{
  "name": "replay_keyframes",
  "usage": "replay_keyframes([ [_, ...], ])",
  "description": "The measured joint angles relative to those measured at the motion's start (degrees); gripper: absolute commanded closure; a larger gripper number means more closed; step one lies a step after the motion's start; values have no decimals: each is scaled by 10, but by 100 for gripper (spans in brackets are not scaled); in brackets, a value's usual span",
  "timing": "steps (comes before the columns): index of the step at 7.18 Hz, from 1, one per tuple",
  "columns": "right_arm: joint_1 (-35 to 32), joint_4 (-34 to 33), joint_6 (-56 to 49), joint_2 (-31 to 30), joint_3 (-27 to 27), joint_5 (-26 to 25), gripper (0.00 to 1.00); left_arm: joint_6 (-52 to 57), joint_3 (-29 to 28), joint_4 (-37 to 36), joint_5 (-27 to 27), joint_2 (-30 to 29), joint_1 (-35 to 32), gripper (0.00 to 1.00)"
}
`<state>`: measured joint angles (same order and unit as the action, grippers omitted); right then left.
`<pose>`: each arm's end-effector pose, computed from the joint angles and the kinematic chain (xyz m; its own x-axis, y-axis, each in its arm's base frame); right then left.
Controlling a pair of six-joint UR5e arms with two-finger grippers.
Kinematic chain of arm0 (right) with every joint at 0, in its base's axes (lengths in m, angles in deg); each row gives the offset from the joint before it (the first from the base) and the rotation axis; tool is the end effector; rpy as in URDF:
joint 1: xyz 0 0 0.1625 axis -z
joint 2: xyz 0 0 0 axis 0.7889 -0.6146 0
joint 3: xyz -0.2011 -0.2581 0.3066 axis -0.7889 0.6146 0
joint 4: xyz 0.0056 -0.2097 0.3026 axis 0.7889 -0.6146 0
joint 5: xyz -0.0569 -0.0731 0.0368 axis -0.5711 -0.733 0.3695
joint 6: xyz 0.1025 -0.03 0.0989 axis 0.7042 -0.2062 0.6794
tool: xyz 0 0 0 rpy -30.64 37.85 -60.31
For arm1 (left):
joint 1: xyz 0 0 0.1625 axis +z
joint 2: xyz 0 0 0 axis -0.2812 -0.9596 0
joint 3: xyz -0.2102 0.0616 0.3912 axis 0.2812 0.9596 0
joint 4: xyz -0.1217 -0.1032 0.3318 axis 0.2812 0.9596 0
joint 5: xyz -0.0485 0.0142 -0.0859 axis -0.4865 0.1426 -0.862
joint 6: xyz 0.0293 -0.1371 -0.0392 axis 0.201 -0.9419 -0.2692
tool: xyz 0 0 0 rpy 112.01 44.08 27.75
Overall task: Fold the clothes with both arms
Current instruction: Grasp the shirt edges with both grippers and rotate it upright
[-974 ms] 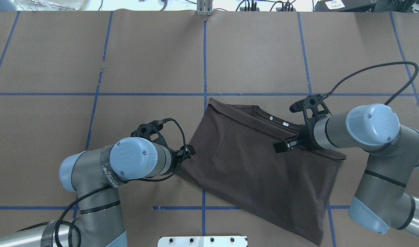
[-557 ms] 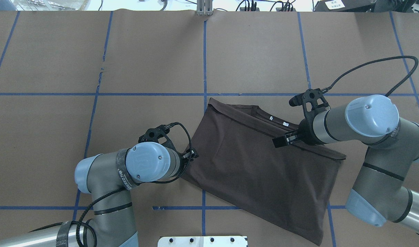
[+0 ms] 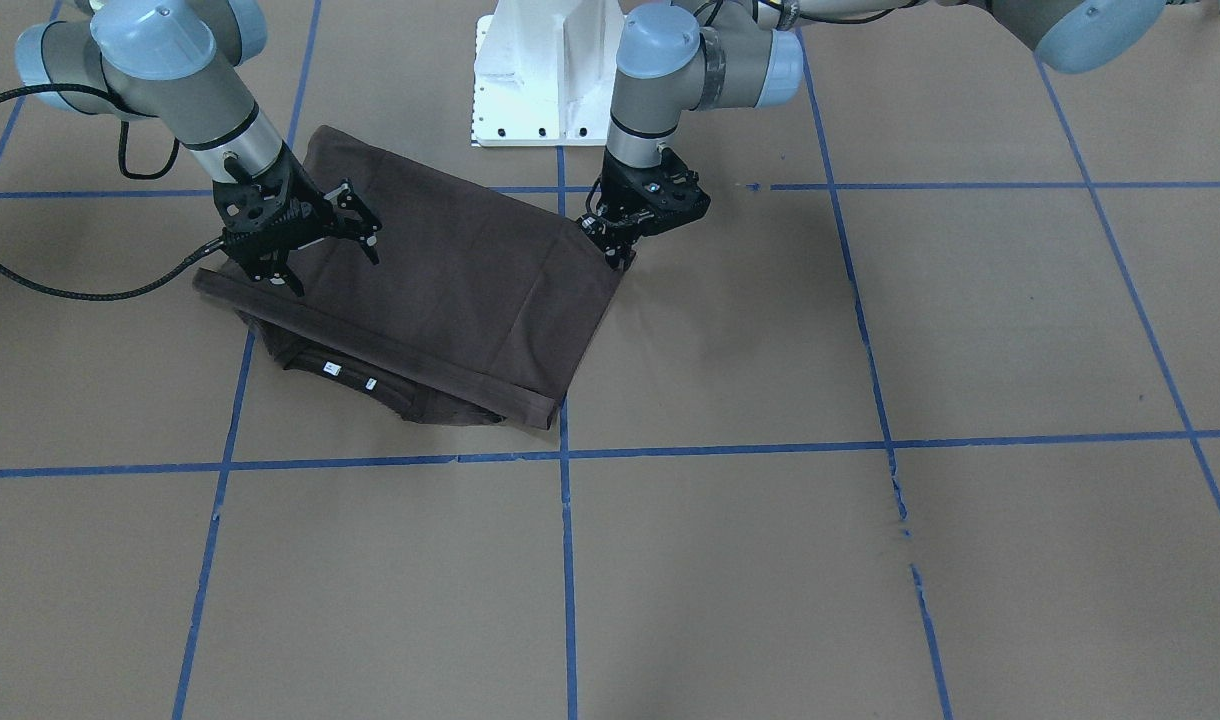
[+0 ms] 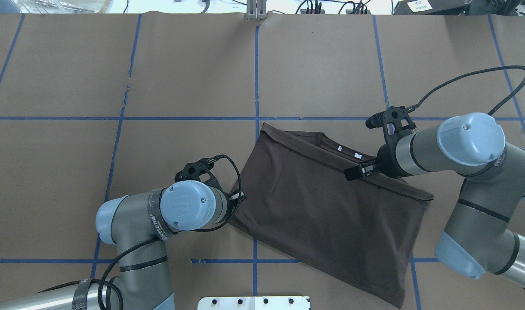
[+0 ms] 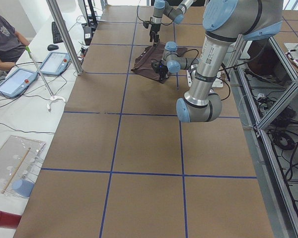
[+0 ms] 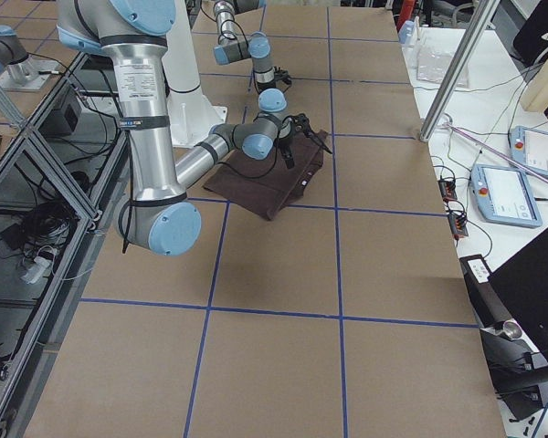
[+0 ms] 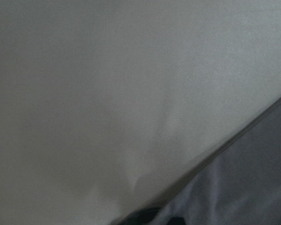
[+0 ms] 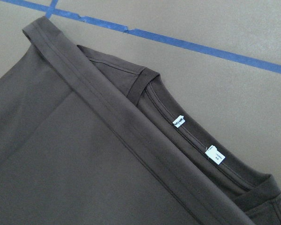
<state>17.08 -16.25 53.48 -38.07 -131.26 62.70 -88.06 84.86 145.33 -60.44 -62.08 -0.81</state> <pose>-0.3867 -0.3736 0.4232 0.5595 -0.3400 0.7558 0.0556 0.9253 0.3751 0.6064 -0.3198 0.3178 0.4711 -0.4652 -0.7495 0.4257 0.8640 -0.2688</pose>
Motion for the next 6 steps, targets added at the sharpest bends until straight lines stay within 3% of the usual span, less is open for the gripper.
replay_keyframes([
  [3,-11,1,-1,0,0,17,0,8,2,-3,-1,1,-13,100],
  [6,-19,1,0,0,-1,30,0,78,-27,1,1,-3,-96,100],
])
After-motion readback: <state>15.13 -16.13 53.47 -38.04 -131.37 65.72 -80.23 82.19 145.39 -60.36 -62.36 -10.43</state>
